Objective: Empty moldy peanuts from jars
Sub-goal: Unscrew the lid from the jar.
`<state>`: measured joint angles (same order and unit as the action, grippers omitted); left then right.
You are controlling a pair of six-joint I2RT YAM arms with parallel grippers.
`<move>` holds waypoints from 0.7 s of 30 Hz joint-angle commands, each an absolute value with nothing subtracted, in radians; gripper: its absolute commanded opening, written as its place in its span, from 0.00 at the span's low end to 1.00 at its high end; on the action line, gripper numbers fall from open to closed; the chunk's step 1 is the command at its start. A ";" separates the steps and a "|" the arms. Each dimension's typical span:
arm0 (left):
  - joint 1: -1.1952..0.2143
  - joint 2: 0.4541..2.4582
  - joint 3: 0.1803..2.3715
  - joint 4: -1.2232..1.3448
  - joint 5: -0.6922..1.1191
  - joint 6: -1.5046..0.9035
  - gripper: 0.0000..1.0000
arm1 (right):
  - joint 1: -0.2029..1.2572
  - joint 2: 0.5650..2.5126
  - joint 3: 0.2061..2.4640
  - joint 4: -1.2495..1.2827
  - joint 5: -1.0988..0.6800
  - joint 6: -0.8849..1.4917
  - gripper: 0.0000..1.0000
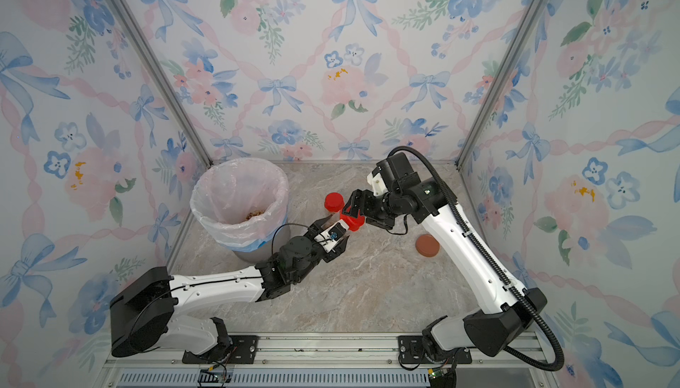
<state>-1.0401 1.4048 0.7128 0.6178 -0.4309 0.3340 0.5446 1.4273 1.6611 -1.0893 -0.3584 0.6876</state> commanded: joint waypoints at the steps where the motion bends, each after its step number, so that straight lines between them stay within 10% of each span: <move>1: -1.047 1.418 0.741 0.627 -0.441 0.353 0.32 | 0.564 1.449 1.691 -1.110 -0.354 0.676 0.84; 21: -1.050 1.393 0.750 0.627 -0.419 0.340 0.32 | 0.598 1.481 1.665 -1.124 -0.326 0.575 0.62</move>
